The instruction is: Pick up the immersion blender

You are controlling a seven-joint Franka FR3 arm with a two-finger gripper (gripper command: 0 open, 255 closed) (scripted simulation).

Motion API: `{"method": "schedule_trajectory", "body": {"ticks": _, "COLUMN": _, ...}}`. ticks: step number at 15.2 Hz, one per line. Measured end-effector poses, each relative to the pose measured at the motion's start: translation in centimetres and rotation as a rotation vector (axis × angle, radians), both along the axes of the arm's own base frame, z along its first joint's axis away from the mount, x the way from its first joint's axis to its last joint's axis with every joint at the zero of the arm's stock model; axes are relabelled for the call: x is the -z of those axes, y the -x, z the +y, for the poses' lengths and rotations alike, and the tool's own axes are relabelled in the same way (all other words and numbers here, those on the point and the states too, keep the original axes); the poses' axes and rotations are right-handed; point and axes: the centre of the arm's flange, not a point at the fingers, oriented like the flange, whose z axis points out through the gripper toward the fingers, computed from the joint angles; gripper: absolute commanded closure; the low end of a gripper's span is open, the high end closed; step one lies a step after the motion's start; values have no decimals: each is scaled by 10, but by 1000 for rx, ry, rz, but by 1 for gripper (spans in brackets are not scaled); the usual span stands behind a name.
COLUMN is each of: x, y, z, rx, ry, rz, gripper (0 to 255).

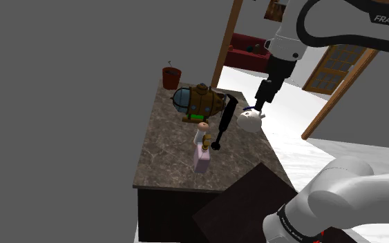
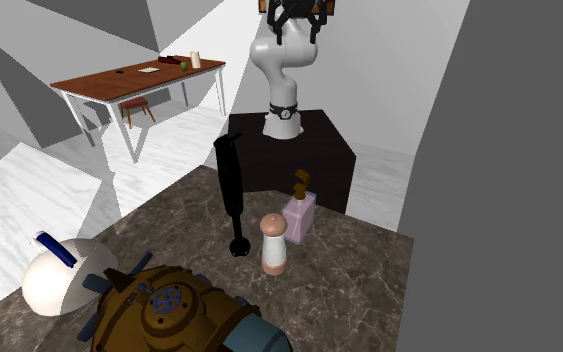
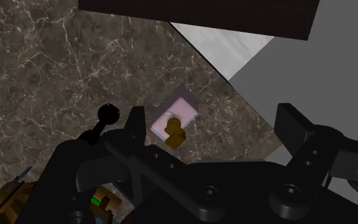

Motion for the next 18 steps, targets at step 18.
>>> {"method": "schedule_trajectory", "body": {"ticks": 18, "x": 74, "y": -128, "z": -161, "rx": -271, "ry": -152, "rz": -77, "gripper": 0}}
